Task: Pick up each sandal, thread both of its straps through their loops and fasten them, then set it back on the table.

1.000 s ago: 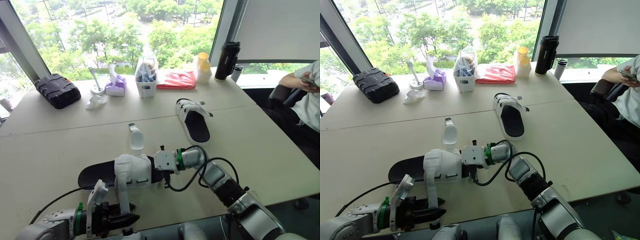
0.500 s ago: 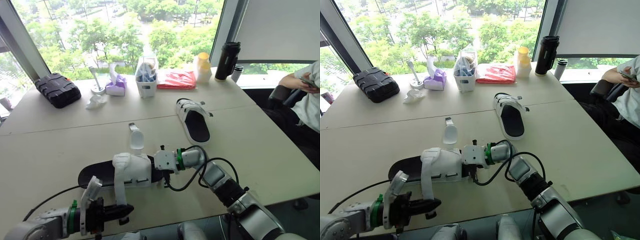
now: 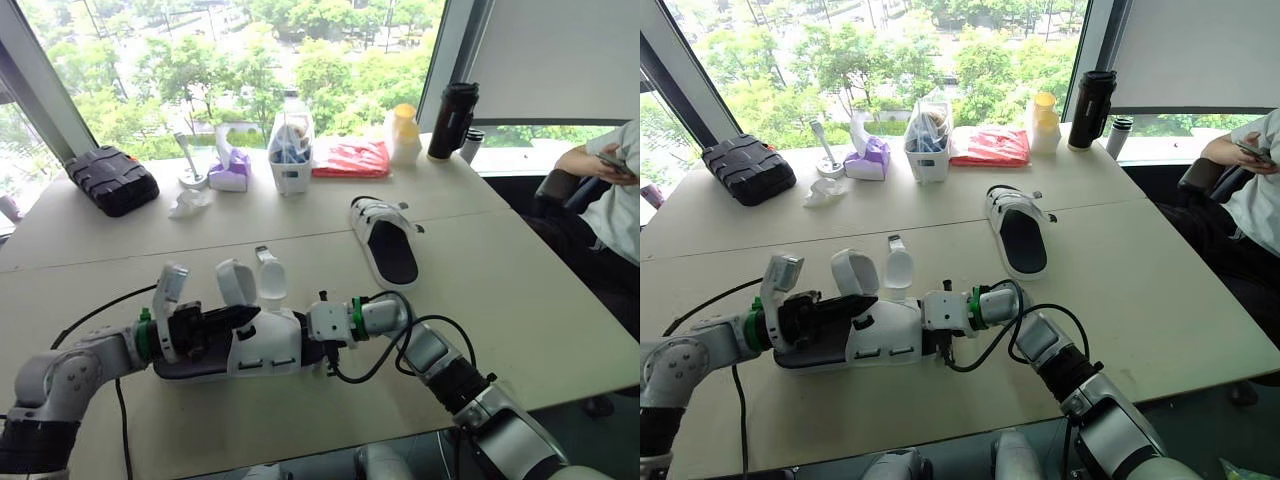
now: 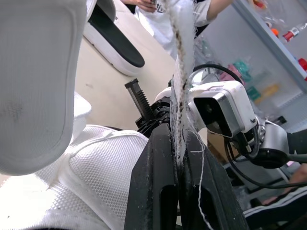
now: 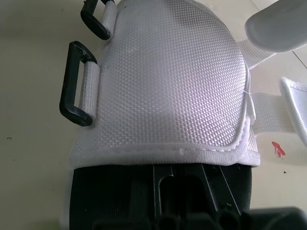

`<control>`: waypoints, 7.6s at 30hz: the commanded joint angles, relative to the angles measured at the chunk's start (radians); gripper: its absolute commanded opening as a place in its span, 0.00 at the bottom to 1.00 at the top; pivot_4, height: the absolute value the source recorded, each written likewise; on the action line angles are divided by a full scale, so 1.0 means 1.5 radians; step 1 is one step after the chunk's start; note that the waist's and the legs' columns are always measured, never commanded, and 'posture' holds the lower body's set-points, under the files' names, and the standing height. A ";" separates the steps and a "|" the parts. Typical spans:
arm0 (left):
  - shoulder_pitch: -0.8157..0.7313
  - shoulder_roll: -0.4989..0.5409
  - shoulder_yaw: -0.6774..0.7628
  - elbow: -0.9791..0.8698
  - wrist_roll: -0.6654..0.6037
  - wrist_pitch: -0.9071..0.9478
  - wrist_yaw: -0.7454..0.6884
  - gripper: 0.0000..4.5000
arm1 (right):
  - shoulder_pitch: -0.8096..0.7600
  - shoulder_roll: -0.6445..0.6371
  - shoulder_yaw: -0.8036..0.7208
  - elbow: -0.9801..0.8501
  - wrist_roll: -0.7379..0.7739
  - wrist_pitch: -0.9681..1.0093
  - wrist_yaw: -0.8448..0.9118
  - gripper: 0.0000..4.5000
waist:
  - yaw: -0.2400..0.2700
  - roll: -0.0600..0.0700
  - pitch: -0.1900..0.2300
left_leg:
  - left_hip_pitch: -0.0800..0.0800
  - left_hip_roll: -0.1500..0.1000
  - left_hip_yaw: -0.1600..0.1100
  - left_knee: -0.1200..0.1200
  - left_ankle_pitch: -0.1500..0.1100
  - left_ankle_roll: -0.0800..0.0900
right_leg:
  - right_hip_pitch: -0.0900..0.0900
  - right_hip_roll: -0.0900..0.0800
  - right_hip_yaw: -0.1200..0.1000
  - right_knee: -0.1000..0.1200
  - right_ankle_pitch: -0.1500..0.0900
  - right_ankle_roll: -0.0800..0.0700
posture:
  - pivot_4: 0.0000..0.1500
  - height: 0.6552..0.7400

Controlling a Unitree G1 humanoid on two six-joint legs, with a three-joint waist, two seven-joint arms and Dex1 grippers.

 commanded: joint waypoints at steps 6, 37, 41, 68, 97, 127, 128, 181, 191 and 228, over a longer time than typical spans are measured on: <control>-0.023 0.010 -0.038 0.015 0.018 0.049 -0.077 0.01 | 0.014 -0.008 0.023 0.025 -0.036 0.018 -0.006 0.00 | -0.001 0.000 0.000 | 0.000 0.000 0.000 0.000 0.000 0.000 | 0.000 0.000 0.000 0.000 -0.001 -0.001 | 1.00 1.00; 0.028 -0.014 -0.071 -0.006 0.216 -0.194 -0.207 0.01 | 0.016 -0.005 0.029 0.019 -0.035 0.021 -0.008 0.00 | 0.001 0.000 0.000 | 0.000 0.001 0.000 0.000 0.000 0.000 | 0.000 0.000 0.000 0.000 -0.001 -0.001 | 1.00 1.00; 0.043 -0.006 -0.077 -0.017 0.236 -0.225 -0.225 0.01 | 0.017 -0.006 0.029 0.019 -0.035 0.020 -0.007 0.00 | 0.001 0.000 0.000 | 0.000 0.001 0.000 0.000 0.000 0.000 | 0.000 0.000 0.000 0.000 -0.001 -0.001 | 1.00 1.00; 0.122 0.013 -0.067 -0.046 0.318 -0.410 -0.265 0.01 | 0.013 0.000 0.032 0.025 -0.036 0.015 -0.005 0.00 | -0.001 0.000 0.000 | 0.000 0.001 0.000 -0.001 0.000 0.000 | -0.001 0.001 0.000 0.000 -0.001 -0.001 | 1.00 1.00; 0.146 0.023 -0.034 -0.045 0.335 -0.485 -0.236 0.98 | 0.006 0.007 0.037 0.041 -0.036 0.008 -0.009 0.00 | 0.002 0.000 0.001 | 0.000 0.007 0.001 0.000 0.000 0.000 | -0.001 0.005 0.000 -0.001 -0.001 -0.002 | 1.00 1.00; 0.303 0.095 0.170 -0.165 0.142 -0.207 -0.187 0.98 | 0.002 0.005 0.032 0.052 -0.041 -0.003 -0.013 0.00 | 0.000 0.001 0.002 | 0.000 0.011 0.001 -0.001 0.000 0.000 | -0.002 0.009 0.000 -0.001 -0.001 -0.006 | 1.00 1.00; 0.324 0.093 0.181 -0.176 0.140 -0.208 -0.190 0.98 | 0.001 0.005 0.031 0.053 -0.040 -0.003 -0.013 0.00 | 0.001 0.001 0.002 | 0.000 0.011 0.001 -0.001 0.000 0.000 | -0.002 0.009 0.000 -0.001 -0.001 -0.007 | 1.00 1.00; 0.304 -0.071 -0.065 -0.096 0.355 -0.450 -0.147 0.93 | -0.005 0.009 0.035 0.059 -0.044 -0.007 -0.016 0.00 | 0.002 0.001 0.002 | 0.000 0.012 0.002 -0.001 0.000 0.000 | -0.002 0.010 0.000 -0.001 -0.001 -0.008 | 1.00 1.00; 0.309 -0.073 -0.089 -0.098 0.374 -0.450 -0.148 0.01 | -0.005 0.009 0.036 0.059 -0.043 -0.007 -0.015 0.00 | 0.002 0.001 0.002 | 0.000 0.012 0.002 -0.001 0.000 0.000 | -0.002 0.010 0.000 -0.001 -0.001 -0.008 | 1.00 1.00; 0.191 0.086 -0.018 -0.212 0.226 -0.339 -0.168 0.01 | -0.009 0.014 0.036 0.065 -0.044 -0.009 -0.020 0.00 | 0.001 0.002 0.004 | 0.000 0.011 0.002 -0.001 0.000 0.000 | -0.002 0.011 -0.001 -0.002 -0.001 -0.008 | 1.00 1.00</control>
